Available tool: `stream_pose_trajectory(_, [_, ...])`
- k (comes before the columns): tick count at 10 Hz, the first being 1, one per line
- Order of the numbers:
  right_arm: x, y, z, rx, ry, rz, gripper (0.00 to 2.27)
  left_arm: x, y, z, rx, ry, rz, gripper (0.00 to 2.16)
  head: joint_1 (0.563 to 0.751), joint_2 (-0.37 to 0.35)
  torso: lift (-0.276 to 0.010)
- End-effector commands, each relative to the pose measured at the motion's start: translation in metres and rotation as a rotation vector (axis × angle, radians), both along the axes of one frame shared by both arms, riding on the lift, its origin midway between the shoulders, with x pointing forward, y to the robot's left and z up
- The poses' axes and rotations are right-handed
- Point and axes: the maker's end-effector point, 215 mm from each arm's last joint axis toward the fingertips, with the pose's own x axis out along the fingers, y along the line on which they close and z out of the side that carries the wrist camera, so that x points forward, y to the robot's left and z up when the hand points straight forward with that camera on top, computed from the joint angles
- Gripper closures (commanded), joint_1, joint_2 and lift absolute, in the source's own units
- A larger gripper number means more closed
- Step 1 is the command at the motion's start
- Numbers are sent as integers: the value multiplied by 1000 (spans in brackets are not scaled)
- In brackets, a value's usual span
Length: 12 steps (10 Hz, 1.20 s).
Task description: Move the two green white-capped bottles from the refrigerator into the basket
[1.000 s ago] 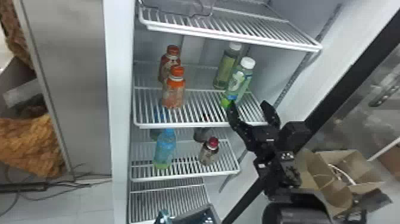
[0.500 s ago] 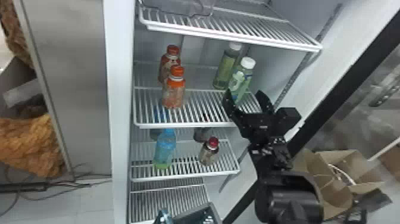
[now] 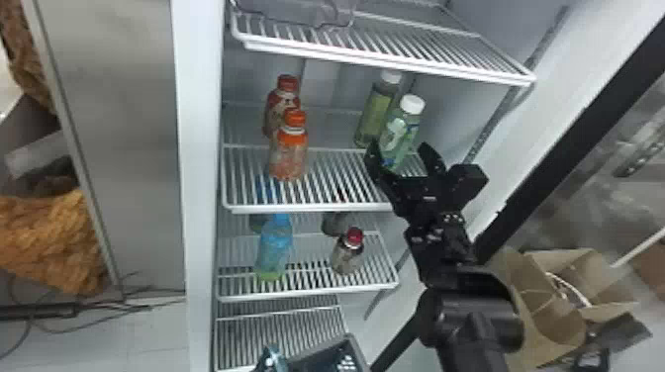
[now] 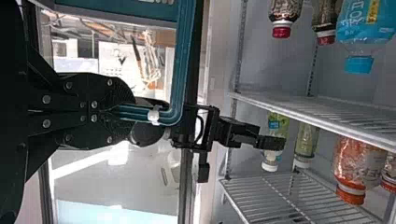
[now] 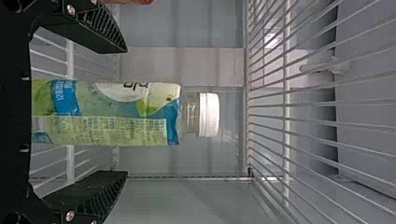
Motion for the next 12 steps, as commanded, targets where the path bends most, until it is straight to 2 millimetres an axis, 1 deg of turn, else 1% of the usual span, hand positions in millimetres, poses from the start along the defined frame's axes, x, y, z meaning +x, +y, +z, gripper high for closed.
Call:
stream_pose_trajectory(1, [12,5,-2,-1,14,8,110,1,0,0,-3,2,5,1214,695,-350,-4])
stream_pose_trajectory(2, [17,6,-6,5,26,6,111,5,0,6,-27,8,23,1214,695,-350,-4])
stream_pose_trajectory(3, [21,6,-6,5,29,1,116,7,-1,9,-40,13,29,1214,695,-350,-4])
stream_pose_trajectory(4, [25,6,-7,8,34,-2,150,6,-2,10,-42,12,23,1216,695,-350,-4])
stream_pose_trajectory(5, [30,7,-7,8,42,-5,229,6,-2,10,-42,12,23,1214,695,-350,-4])
stream_pose_trajectory(6, [35,7,-6,10,49,-3,409,4,-3,10,-41,13,18,1216,695,-350,-4])
stream_pose_trajectory(7, [35,7,-5,18,48,-3,696,4,-3,9,-40,15,18,1216,695,-350,-4])
stream_pose_trajectory(8, [34,8,-10,25,57,0,881,3,-3,9,-41,15,16,1216,695,-350,-4])
stream_pose_trajectory(11, [33,10,-11,24,57,-1,900,3,-3,9,-39,13,11,1216,695,-350,-4])
stream_pose_trajectory(12, [31,11,-8,21,50,2,900,3,-2,8,-38,15,12,1216,695,-350,-4])
